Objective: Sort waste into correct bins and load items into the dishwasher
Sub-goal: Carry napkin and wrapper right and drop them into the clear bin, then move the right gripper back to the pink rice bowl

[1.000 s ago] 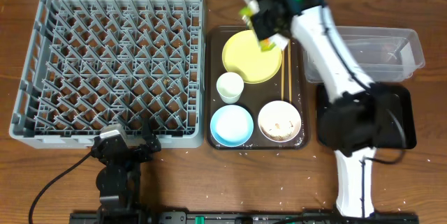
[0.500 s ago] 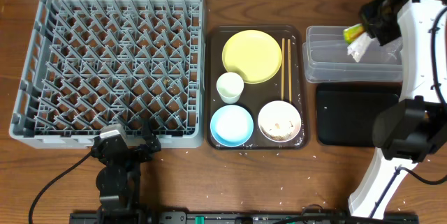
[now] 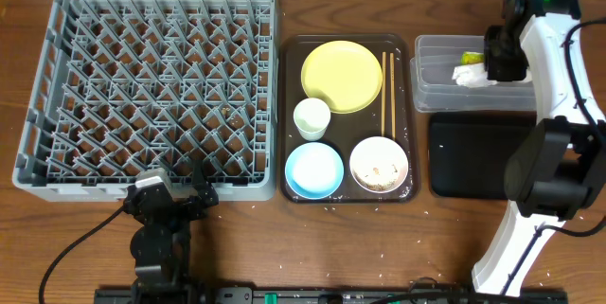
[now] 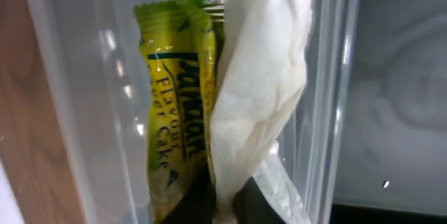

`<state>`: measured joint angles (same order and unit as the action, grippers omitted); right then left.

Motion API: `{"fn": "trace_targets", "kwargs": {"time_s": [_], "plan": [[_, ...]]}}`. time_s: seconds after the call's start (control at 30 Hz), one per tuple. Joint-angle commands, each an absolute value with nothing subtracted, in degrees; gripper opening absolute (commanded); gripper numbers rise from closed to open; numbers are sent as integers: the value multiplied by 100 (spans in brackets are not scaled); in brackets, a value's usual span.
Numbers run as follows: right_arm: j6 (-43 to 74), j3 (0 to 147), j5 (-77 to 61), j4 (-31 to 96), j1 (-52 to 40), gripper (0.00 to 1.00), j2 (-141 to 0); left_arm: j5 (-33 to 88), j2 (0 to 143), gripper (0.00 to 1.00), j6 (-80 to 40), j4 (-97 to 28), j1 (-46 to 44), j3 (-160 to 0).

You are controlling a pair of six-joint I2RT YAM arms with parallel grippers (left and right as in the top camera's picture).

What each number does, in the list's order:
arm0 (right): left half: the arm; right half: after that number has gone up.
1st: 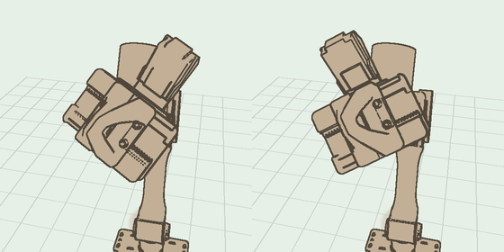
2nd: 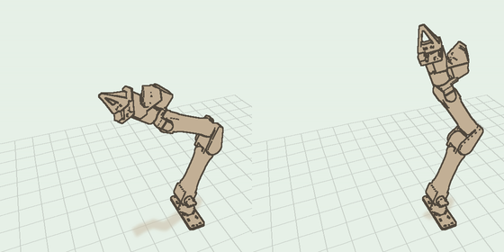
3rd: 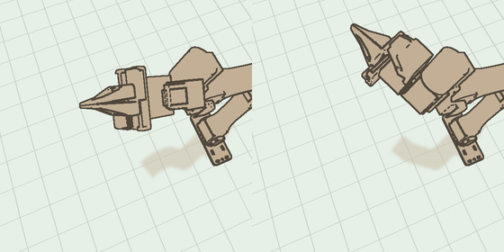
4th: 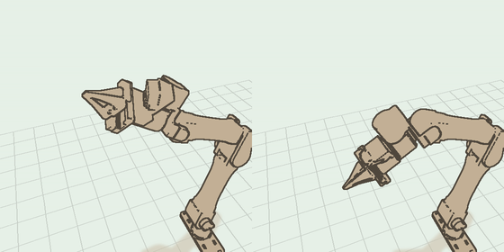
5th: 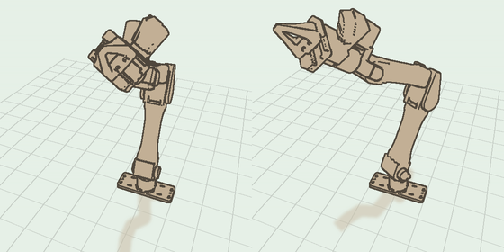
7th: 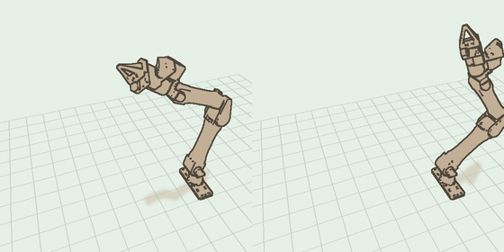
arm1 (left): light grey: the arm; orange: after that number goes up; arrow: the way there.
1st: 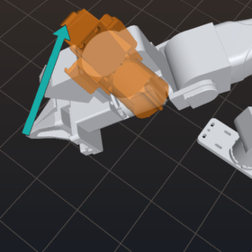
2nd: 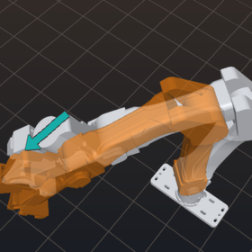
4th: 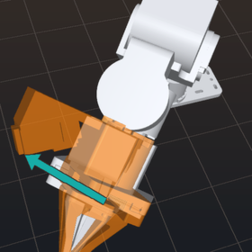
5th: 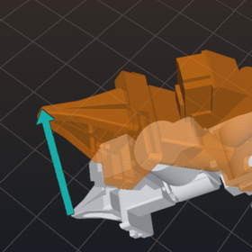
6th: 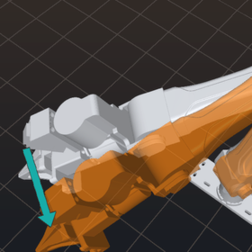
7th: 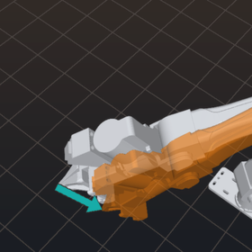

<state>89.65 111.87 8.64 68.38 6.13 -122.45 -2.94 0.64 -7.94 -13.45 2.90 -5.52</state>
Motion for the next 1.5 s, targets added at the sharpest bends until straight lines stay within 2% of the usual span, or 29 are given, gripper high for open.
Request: {"fn": "trace_targets", "kwargs": {"time_s": [0.0,0.1,0.2,0.3,0.33,0.47,0.63,1.0,1.2,1.47], "plan": [[8888,11102,1011,6775,596,18,-12189,-303,60,100,-847,-1481,276,-456],[8466,11102,1011,6563,598,23,-12189,-303,60,100,-847,-1481,276,-456],[8110,11104,1009,6445,598,31,-12189,-303,60,100,-847,-1481,276,-456],[7640,11104,1004,6298,598,46,-12182,-303,60,100,-847,-1479,276,-458],[7389,11104,1004,6217,598,54,-12173,-303,60,100,-847,-1479,276,-456],[6447,11107,1002,5951,598,79,-12068,-303,60,100,-847,-1479,276,-456],[5286,11107,976,5607,589,99,-11789,-303,60,100,-847,-1479,276,-456],[1879,11107,45,5247,336,99,-10895,-303,60,100,-847,-1479,276,-456],[1476,11107,-156,5360,80,99,-10884,-303,60,100,-847,-1479,276,-458],[458,11107,-1391,5927,-432,99,-10650,-303,60,100,-847,-1481,276,-458]]}}
